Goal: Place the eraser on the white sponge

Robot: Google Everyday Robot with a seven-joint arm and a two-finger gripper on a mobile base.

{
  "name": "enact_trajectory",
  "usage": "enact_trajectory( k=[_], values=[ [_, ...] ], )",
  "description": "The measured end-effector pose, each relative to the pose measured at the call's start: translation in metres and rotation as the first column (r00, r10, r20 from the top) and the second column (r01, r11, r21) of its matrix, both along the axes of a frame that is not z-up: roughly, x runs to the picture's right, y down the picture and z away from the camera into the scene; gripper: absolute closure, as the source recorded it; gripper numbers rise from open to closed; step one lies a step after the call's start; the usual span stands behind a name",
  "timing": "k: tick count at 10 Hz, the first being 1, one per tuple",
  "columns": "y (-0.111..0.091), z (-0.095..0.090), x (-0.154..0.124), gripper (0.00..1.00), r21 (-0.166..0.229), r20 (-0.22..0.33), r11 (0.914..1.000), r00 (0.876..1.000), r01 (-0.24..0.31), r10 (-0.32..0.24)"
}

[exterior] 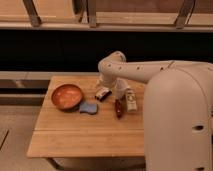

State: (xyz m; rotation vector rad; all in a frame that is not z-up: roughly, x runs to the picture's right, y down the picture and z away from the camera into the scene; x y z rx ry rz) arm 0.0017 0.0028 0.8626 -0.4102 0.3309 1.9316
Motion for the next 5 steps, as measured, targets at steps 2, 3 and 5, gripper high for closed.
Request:
enact_trajectory(
  k=[2,3,5],
  values=[
    [0.0,0.018,-0.004,0.35,0.011,0.006,0.9996,1.0,-0.026,0.026],
    [0.002,0.027,-0.007,0.35,0.014,0.015,0.9992,0.999,-0.038,0.038],
    [0.004,0.046,-0.012,0.35,0.019,0.029,0.9979,0.998,-0.062,0.062]
  ],
)
